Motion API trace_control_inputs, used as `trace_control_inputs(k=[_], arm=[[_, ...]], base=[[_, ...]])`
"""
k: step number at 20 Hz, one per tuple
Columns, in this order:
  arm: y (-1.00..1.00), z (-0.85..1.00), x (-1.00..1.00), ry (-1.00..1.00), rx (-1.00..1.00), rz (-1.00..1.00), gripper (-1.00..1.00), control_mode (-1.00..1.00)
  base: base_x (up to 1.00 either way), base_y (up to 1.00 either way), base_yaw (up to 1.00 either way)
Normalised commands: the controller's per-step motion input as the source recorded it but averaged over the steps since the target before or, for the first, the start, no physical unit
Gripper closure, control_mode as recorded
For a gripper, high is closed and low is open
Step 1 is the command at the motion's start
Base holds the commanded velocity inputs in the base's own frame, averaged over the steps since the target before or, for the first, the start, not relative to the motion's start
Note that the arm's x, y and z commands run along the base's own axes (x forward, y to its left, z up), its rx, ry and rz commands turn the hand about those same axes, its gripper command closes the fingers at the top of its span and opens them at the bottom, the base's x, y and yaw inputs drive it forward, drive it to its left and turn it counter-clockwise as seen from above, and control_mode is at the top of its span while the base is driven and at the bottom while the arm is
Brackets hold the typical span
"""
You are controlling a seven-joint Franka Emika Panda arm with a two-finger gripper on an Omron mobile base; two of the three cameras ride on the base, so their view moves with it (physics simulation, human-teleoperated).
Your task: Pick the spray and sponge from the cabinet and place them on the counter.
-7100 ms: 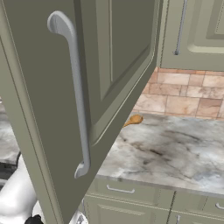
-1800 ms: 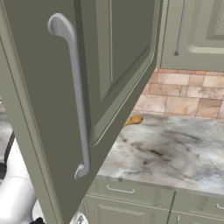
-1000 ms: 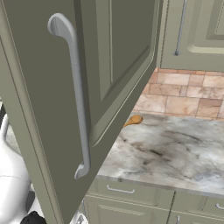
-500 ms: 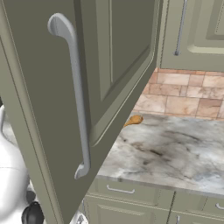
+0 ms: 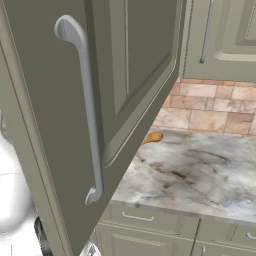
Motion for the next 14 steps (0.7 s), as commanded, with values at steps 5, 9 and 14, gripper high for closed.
trace_control_inputs(k=[5, 9, 14], arm=[[0.00, 0.42, 0.19, -0.18, 0.02, 0.00, -1.00, -1.00], [0.00, 0.55, 0.17, -0.07, 0.04, 0.00, -1.00, -1.00], [0.00, 0.63, 0.21, 0.11, 0.03, -0.01, -1.00, -1.00]], base=[[0.00, 0.00, 0.00], [0.00, 0.00, 0.00], [0.00, 0.00, 0.00]])
